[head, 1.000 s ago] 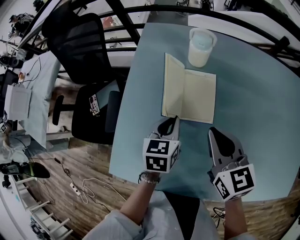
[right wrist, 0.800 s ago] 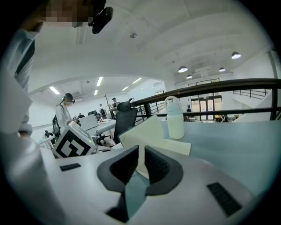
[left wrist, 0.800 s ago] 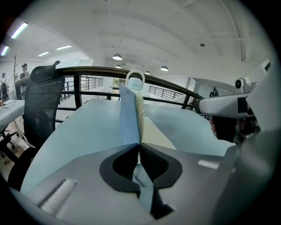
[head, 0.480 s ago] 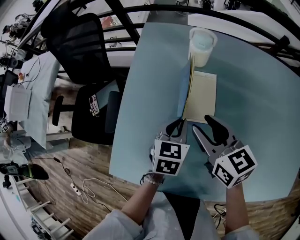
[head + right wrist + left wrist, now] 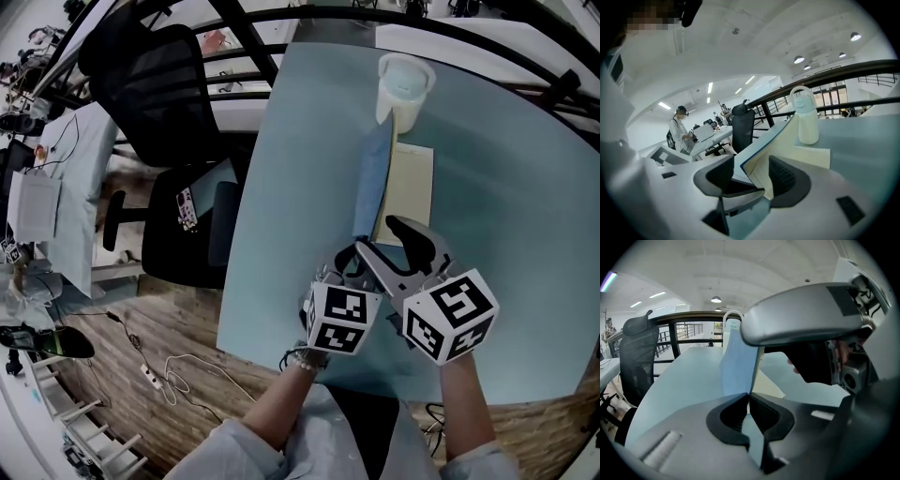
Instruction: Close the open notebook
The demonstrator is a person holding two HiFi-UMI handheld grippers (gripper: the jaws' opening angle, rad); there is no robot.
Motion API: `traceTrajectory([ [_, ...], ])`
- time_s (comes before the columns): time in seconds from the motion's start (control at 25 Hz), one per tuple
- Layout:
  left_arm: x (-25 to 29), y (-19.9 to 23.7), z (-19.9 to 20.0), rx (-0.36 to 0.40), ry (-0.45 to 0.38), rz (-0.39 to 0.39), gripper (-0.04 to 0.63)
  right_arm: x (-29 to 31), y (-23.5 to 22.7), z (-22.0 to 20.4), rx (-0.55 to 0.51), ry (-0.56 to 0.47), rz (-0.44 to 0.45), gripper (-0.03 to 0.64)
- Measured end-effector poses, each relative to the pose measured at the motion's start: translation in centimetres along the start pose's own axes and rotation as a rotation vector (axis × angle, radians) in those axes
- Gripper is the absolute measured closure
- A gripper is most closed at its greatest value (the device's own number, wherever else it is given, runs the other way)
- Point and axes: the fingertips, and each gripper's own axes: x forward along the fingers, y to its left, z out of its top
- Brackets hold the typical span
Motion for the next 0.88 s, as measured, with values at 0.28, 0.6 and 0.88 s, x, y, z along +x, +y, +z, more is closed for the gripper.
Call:
traceTrajectory([
  [0.28,0.0,0.1,0.0,0.007,0.0,-0.005,0.577,0.2,-0.5,-1.2,-0.028,0.074,-0.054,0.477],
  [0.6,0.2,-0.3,0.1,-0.015,-0.007,-0.066,0.575,-0.3,-0.4,-1.6,-0.022,0.077,-0.043,0.574],
  [0.88,-0.3,-0.5,0.4,-0.01,-0.026,-0.182,0.566,-1.7,-1.7,-1.8,0.028,0.07,-0.068,0.588],
])
